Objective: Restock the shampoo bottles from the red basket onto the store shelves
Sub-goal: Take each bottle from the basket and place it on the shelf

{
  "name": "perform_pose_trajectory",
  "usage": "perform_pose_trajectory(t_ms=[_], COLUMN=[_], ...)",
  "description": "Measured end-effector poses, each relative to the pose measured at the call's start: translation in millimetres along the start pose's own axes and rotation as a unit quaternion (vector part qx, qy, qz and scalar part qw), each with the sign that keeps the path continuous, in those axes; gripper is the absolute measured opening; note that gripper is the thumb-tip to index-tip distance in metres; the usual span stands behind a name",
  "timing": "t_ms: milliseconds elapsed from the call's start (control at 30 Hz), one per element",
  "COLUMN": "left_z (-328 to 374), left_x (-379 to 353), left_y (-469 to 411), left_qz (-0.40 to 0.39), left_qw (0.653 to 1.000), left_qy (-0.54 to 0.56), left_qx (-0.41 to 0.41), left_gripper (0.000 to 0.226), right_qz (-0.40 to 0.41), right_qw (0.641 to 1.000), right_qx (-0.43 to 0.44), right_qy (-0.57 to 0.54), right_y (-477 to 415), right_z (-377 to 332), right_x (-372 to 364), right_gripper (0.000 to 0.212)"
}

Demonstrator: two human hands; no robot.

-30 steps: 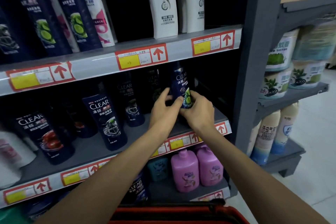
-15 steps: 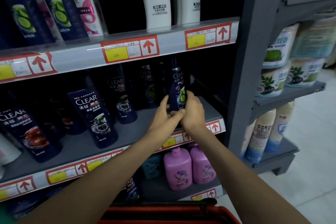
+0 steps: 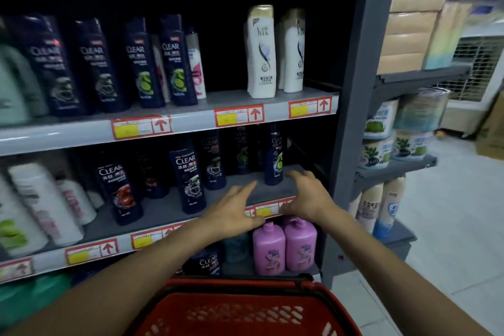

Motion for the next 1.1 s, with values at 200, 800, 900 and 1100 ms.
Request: perform_pose_trajectory(t_ms=[200,800,900,1100], left_z=[0,-51,-67,-91], left_x=[1,-190,-244,-328], left_y=[66,176,180,176], left_qz=[-0.023,-0.140,-0.196,-0.261], left_qw=[0.991,0.964,0.947,0.921], left_qy=[-0.122,-0.176,-0.204,-0.241], left_qx=[-0.046,-0.139,-0.154,-0.160], left_gripper=[0.104,0.081,0.076,0.081], right_qz=[-0.089,-0.360,-0.399,-0.453], right_qw=[0.984,0.875,0.864,0.849], right_qx=[0.066,0.161,0.141,0.103], right_qy=[0.142,0.281,0.272,0.251], right_y=[82,253,264,283], right_z=[-33,-2,12,36], right_x=[7,-173,-185,-206], right_gripper=[0.124,0.116,0.103,0.086])
Point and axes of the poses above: each hand's wrist, its own y-axis away from the middle knuckle, its own x-axis out of the back of the hand, z = x × y, the point moved 10 cm from there along -y, towards the middle knuckle, and after that the axes turned 4 degrees about z, right-handed, at the moved point
